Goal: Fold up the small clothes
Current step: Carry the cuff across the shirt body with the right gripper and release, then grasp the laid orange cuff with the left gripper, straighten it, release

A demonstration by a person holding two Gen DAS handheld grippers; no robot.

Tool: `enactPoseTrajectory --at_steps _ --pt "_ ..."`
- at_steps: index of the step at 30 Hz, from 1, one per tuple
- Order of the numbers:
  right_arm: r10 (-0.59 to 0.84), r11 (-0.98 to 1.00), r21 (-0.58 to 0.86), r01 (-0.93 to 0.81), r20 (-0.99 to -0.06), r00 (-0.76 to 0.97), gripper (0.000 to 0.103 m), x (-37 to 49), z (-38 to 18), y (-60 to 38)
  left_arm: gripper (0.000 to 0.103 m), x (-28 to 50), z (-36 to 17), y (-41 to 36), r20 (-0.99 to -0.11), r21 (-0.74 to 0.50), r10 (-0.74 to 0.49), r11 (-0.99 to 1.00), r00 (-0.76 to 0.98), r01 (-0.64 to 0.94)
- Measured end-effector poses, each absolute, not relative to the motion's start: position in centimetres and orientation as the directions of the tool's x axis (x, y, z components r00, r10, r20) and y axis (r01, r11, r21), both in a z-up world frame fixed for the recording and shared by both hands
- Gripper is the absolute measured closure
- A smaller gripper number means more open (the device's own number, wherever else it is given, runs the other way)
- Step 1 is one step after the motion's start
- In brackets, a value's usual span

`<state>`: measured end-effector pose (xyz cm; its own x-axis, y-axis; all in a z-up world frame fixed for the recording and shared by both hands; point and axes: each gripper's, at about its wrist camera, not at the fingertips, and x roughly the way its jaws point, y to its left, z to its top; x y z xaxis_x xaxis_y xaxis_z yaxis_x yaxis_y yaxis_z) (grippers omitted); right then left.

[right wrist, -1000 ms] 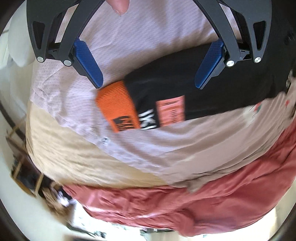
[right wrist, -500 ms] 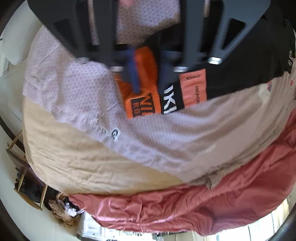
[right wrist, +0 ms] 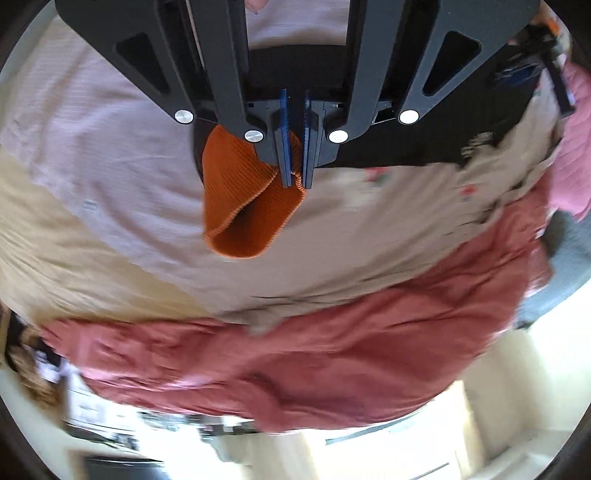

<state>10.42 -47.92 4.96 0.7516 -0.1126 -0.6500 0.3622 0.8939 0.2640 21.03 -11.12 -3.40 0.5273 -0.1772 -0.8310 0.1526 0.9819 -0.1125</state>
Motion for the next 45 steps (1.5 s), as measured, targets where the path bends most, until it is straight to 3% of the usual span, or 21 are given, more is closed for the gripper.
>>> enactPoseTrajectory --at_steps 7,14,18,21,25,27,29,32,34,38,41,45 --pt "0.146 0.942 0.322 0.094 -0.646 0.749 0.098 16.2 5.8 -36.5 0.009 21.9 -3.4 -8.9 -0.83 -0.148 -0.181 0.984 0.527 0.104" --pt "0.298 0.934 0.353 -0.057 -0.679 0.671 0.098 20.2 3.7 -27.7 0.009 22.9 -4.4 -7.1 -0.852 -0.16 -0.176 0.984 0.493 0.076" --pt "0.428 0.888 0.439 -0.139 -0.674 0.602 0.094 21.5 2.6 -24.8 0.009 23.5 -5.0 -6.0 -0.86 -0.19 -0.197 0.98 0.47 0.063" --pt "0.484 0.859 0.478 -0.184 -0.641 0.595 0.072 21.3 3.3 -24.4 0.009 23.6 -5.0 -5.7 -0.854 -0.214 -0.222 0.974 0.471 0.071" --pt "0.426 0.885 0.437 -0.161 -0.618 0.661 0.062 20.3 4.7 -26.5 0.009 23.4 -4.7 -6.7 -0.816 -0.309 -0.329 0.943 0.474 0.123" --pt "0.326 0.928 0.361 -0.096 -0.656 0.68 0.058 19.6 4.4 -28.2 0.018 23.4 -4.6 -7.8 -0.791 -0.373 -0.406 0.913 0.458 0.165" --pt "0.283 0.938 0.344 -0.046 -0.682 0.675 0.057 18.7 3.4 -29.8 0.037 23.3 -4.6 -9.3 -0.772 -0.422 -0.469 0.883 0.43 0.206" --pt "0.227 0.945 0.325 0.023 -0.709 0.667 0.057 17.1 2.1 -32.1 0.054 23.1 -5.4 -11.2 -0.743 -0.499 -0.552 0.834 0.378 0.236" --pt "0.198 0.944 0.324 0.066 -0.714 0.672 0.057 16.0 1.6 -33.6 0.062 22.8 -6.2 -12.1 -0.744 -0.51 -0.56 0.828 0.365 0.232" --pt "0.144 0.94 0.315 0.127 -0.708 0.691 0.057 13.5 0.9 -35.6 0.087 22.5 -6.5 -12.8 -0.739 -0.497 -0.549 0.836 0.392 0.232" --pt "0.137 0.933 0.329 0.147 -0.7 0.7 0.057 12.0 0.6 -36.2 0.096 21.9 -6.0 -13.7 -0.735 -0.457 -0.532 0.847 0.421 0.272" --pt "0.152 0.919 0.36 0.159 -0.698 0.7 0.057 11.0 0.2 -36.6 0.097 21.3 -5.0 -14.1 -0.742 -0.39 -0.496 0.866 0.45 0.311"
